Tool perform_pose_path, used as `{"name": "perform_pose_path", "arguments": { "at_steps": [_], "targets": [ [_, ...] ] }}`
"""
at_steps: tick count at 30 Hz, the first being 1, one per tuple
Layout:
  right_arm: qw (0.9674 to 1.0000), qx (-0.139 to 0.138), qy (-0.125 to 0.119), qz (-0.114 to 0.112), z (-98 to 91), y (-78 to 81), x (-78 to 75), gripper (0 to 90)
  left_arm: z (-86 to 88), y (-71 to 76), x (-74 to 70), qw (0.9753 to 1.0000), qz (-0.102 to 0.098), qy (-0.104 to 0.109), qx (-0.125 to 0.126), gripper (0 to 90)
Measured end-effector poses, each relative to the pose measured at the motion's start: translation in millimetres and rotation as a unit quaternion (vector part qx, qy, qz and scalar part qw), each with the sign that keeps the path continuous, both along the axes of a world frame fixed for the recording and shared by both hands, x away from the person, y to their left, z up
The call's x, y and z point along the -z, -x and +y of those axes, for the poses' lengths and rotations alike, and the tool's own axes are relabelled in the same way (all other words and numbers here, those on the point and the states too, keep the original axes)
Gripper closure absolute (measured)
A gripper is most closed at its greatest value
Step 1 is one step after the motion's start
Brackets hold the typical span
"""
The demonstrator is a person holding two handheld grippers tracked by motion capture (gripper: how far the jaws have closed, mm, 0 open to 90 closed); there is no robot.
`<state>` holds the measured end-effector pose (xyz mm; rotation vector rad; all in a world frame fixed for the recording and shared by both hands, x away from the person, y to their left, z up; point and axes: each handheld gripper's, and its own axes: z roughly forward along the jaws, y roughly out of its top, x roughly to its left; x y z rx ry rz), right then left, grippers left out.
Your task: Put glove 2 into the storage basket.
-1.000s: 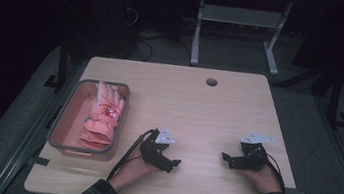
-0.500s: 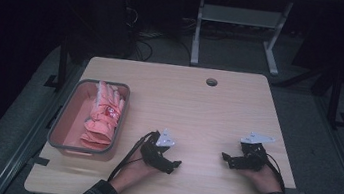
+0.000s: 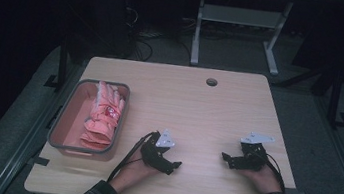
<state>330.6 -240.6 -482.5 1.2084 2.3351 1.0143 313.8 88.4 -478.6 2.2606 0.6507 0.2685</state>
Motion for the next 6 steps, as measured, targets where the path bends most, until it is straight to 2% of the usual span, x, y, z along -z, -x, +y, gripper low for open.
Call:
{"name": "perform_pose_path", "arguments": {
  "at_steps": [6],
  "targets": [
    [1.0000,0.000,0.000,0.000,-0.1,0.0,0.0,9.8,0.0,-0.1,0.0,1.0000,0.000,0.000,0.000,13.0]
  ]
}}
